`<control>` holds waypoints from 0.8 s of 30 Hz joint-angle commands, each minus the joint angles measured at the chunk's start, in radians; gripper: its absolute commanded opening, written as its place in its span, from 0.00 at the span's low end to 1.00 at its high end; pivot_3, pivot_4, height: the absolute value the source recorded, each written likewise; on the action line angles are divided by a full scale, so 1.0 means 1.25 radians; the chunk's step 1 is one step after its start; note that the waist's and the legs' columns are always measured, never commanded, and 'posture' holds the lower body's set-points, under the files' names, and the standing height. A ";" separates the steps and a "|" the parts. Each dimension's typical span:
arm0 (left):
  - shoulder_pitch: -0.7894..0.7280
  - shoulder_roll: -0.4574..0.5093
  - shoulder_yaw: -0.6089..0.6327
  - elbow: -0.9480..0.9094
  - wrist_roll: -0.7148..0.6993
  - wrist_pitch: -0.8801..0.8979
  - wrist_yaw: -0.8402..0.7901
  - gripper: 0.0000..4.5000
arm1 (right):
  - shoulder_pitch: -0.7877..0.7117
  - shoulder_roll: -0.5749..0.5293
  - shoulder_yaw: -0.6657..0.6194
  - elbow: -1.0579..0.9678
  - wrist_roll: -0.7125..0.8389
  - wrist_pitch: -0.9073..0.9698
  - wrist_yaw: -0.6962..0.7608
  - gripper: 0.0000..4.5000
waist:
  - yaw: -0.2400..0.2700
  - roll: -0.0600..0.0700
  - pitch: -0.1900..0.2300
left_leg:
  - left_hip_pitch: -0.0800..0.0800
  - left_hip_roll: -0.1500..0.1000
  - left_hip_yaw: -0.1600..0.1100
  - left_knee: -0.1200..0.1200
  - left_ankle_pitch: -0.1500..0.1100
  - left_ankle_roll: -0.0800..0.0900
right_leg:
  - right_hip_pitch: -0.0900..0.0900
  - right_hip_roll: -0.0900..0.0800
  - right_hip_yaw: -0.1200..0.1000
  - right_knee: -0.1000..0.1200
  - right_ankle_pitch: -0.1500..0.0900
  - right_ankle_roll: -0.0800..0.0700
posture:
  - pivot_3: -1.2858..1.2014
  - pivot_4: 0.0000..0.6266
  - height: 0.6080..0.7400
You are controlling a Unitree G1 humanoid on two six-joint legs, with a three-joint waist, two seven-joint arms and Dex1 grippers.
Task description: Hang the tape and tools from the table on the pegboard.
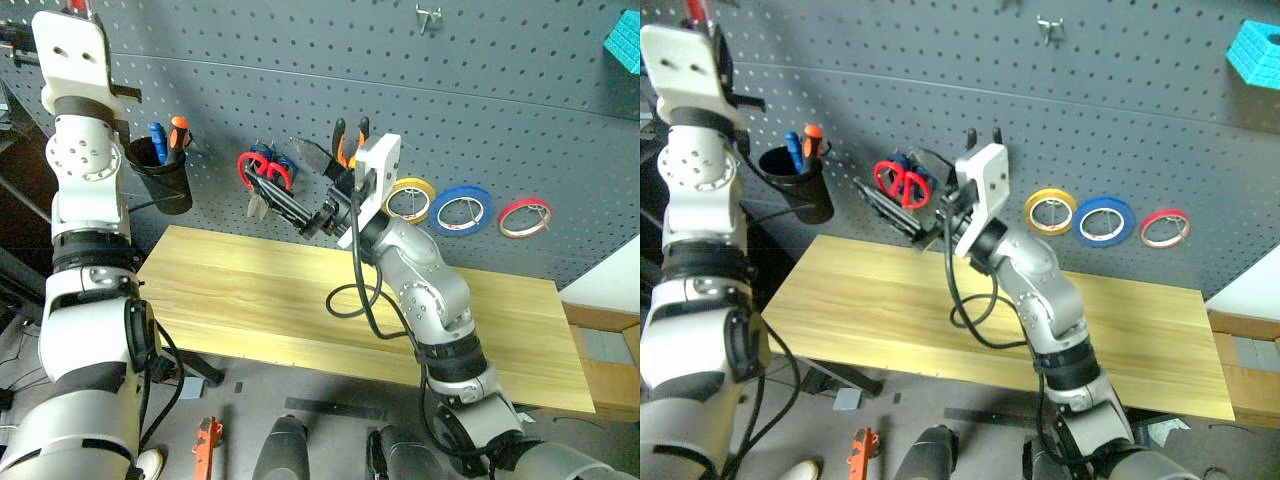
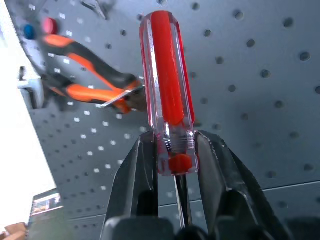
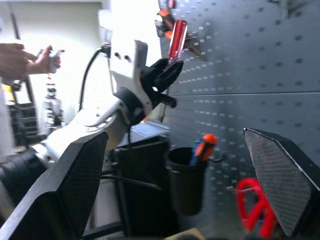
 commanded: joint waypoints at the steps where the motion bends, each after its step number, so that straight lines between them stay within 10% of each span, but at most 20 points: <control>1: -0.044 0.009 -0.013 0.031 0.001 -0.047 0.006 0.17 | -0.009 -0.020 -0.024 -0.012 0.004 -0.010 0.007 1.00 | -0.003 0.002 0.009 | 0.000 0.000 0.000 0.000 0.000 0.000 | 0.000 0.000 0.000 0.000 0.000 0.000 | 0.58 0.38 1.00; 24: 0.279 -0.023 0.043 -0.304 -0.071 0.116 0.026 0.17 | 0.036 -0.088 -0.040 -0.032 0.004 0.047 -0.002 1.00 | -0.039 0.010 0.085 | -0.001 0.001 -0.001 0.001 0.000 0.000 | -0.001 -0.001 -0.001 0.001 -0.001 -0.001 | 0.59 0.49 1.00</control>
